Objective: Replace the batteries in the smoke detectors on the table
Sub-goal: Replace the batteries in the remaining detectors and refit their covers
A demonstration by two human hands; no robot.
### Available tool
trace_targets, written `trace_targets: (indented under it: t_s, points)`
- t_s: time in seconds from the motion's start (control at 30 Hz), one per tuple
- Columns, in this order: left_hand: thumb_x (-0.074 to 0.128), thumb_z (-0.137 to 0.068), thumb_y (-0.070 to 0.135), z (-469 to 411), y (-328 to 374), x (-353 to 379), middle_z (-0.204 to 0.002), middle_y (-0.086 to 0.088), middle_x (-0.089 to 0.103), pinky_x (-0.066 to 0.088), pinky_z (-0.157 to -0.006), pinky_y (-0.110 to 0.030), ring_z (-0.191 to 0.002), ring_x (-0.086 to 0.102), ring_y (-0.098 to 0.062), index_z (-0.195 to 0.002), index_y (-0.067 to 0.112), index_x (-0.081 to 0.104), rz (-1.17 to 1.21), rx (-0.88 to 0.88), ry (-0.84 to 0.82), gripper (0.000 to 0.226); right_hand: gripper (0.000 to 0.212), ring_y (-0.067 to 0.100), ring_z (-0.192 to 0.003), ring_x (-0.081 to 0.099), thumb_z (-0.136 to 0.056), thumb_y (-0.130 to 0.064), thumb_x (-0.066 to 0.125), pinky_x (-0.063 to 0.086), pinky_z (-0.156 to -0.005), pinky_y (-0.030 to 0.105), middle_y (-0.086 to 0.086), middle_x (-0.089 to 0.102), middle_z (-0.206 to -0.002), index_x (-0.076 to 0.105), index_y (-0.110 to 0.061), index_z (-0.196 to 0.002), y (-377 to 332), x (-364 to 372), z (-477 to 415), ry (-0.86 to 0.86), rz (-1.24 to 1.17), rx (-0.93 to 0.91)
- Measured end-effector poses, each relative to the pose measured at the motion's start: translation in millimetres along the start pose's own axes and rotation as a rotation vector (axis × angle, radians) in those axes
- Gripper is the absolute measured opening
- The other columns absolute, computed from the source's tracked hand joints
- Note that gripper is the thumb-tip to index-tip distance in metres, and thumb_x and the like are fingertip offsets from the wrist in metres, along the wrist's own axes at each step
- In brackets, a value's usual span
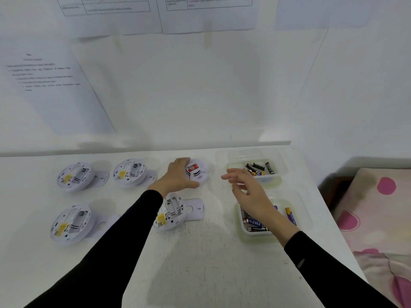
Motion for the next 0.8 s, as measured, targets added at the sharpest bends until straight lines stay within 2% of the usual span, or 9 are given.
trace_targets:
  t_s: [0.07, 0.17, 0.23, 0.33, 0.4, 0.47, 0.57, 0.67, 0.8]
  points:
    - [0.073, -0.058, 0.064, 4, 1, 7, -0.147, -0.008, 0.026, 0.023, -0.111, -0.035, -0.138, 0.021, -0.028, -0.152, 0.013, 0.023, -0.045, -0.049, 0.045, 0.118, 0.041, 0.003, -0.106, 0.058, -0.091, 0.005, 0.046, 0.045, -0.085, 0.010, -0.010, 0.052, -0.129, 0.067, -0.026, -0.105, 0, 0, 0, 0.001, 0.001, 0.001]
    - [0.076, -0.070, 0.062, 6, 2, 20, -0.136, -0.010, 0.029, 0.029, -0.100, -0.032, -0.129, 0.026, -0.028, -0.141, 0.010, 0.036, -0.052, -0.123, 0.217, 0.097, 0.041, 0.001, -0.104, 0.058, -0.091, 0.006, 0.046, 0.044, -0.085, 0.009, -0.010, 0.052, -0.129, 0.067, -0.026, -0.105, -1, 2, 0, -0.003, 0.015, 0.000]
    - [0.074, -0.067, 0.069, 6, 3, 23, -0.131, -0.011, 0.032, 0.031, -0.097, -0.031, -0.126, 0.029, -0.028, -0.134, 0.007, 0.041, -0.060, -0.163, 0.278, 0.097, 0.041, 0.001, -0.105, 0.058, -0.091, 0.005, 0.046, 0.044, -0.085, 0.009, -0.010, 0.052, -0.129, 0.067, -0.027, -0.106, -1, 2, 0, -0.006, 0.025, -0.006]
    - [0.068, -0.063, 0.078, 5, 1, 21, -0.131, -0.012, 0.035, 0.033, -0.097, -0.033, -0.129, 0.030, -0.028, -0.133, 0.007, 0.042, -0.065, -0.176, 0.230, 0.103, 0.040, 0.004, -0.110, 0.056, -0.091, 0.003, 0.046, 0.042, -0.088, 0.008, -0.010, 0.052, -0.129, 0.066, -0.027, -0.106, -2, 4, 0, -0.021, 0.071, -0.016]
    - [0.064, -0.062, 0.083, 10, -4, 14, -0.139, -0.013, 0.034, 0.032, -0.103, -0.037, -0.137, 0.027, -0.031, -0.142, 0.009, 0.038, -0.038, -0.174, 0.204, 0.112, 0.040, 0.005, -0.114, 0.053, -0.089, 0.005, 0.047, 0.037, -0.091, 0.006, -0.009, 0.054, -0.126, 0.067, -0.025, -0.105, -5, 8, 2, 0.001, 0.202, -0.076]
    - [0.070, -0.068, 0.073, 22, -10, 4, -0.150, -0.011, 0.031, 0.032, -0.110, -0.042, -0.142, 0.028, -0.030, -0.150, 0.011, 0.030, 0.081, -0.177, 0.212, 0.110, 0.040, 0.010, -0.112, 0.055, -0.084, 0.010, 0.047, 0.039, -0.095, 0.012, -0.004, 0.059, -0.121, 0.069, -0.017, -0.105, -10, 20, 3, 0.017, 0.350, -0.191]
    - [0.075, -0.069, 0.065, 55, -20, -5, -0.137, 0.001, 0.051, 0.042, -0.098, -0.034, -0.127, 0.048, -0.020, -0.141, 0.021, 0.043, 0.275, -0.107, 0.277, 0.091, 0.043, 0.017, -0.114, 0.056, -0.082, 0.011, 0.047, 0.042, -0.100, 0.027, 0.002, 0.061, -0.124, 0.066, -0.009, -0.116, -17, 54, 8, -0.137, 0.517, -0.260]
    - [0.066, -0.048, 0.084, 95, -31, -5, -0.137, 0.011, 0.049, 0.032, -0.106, -0.039, -0.132, 0.041, -0.017, -0.141, 0.033, 0.042, 0.188, -0.129, 0.235, 0.108, 0.040, 0.020, -0.122, 0.052, -0.092, 0.003, 0.044, 0.037, -0.102, 0.024, 0.005, 0.055, -0.134, 0.057, -0.007, -0.128, -10, 83, 12, -0.257, 0.519, -0.153]
    - [0.066, -0.032, 0.081, 130, -52, 9, -0.154, 0.002, 0.028, 0.021, -0.115, -0.043, -0.142, 0.023, -0.023, -0.153, 0.031, 0.021, 0.172, -0.139, 0.103, 0.139, 0.045, 0.020, -0.142, 0.030, -0.098, -0.007, 0.044, 0.020, -0.117, 0.028, 0.008, 0.036, -0.152, 0.041, -0.006, -0.143, 3, 97, 15, -0.328, 0.456, -0.057]
Point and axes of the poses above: each hand's wrist, its own z-axis away from the middle knuckle, its own x-axis out of the palm, y = z × x, the point moved 1 cm from there along -z, towards the middle knuckle
